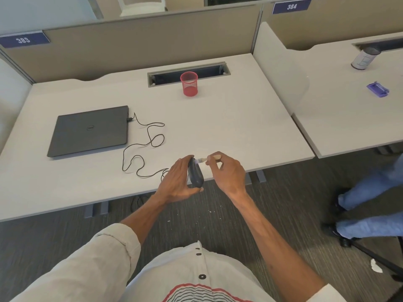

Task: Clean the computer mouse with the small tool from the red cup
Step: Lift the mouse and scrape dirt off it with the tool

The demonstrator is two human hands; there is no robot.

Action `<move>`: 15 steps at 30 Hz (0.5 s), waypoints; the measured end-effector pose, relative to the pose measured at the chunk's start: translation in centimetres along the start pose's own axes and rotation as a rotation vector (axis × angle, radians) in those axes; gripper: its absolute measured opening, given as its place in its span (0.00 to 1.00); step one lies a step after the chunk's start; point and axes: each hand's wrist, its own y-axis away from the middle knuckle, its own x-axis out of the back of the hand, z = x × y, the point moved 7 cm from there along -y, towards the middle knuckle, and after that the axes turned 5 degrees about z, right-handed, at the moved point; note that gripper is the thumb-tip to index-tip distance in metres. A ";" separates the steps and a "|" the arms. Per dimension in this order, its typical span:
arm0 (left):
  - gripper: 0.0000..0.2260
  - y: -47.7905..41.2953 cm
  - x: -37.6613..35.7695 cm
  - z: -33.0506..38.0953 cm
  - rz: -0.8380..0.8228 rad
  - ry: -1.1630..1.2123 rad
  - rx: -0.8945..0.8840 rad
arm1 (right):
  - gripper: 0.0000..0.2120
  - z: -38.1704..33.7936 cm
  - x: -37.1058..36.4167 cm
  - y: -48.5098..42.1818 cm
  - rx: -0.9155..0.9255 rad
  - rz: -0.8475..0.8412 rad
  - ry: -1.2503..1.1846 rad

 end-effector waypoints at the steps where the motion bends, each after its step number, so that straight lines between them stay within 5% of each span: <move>1: 0.54 0.0 0.1 0.0 0.010 0.001 0.001 | 0.14 0.1 -0.3 0.1 0.000 -0.016 0.004; 10: 0.55 0.1 -0.1 0.1 0.021 0.001 0.018 | 0.16 2.1 -1.6 0.8 -0.058 -0.177 0.058; 15: 0.56 0.0 -0.1 0.0 0.014 -0.001 0.032 | 0.13 2.8 -1.2 0.7 -0.232 -0.090 -0.282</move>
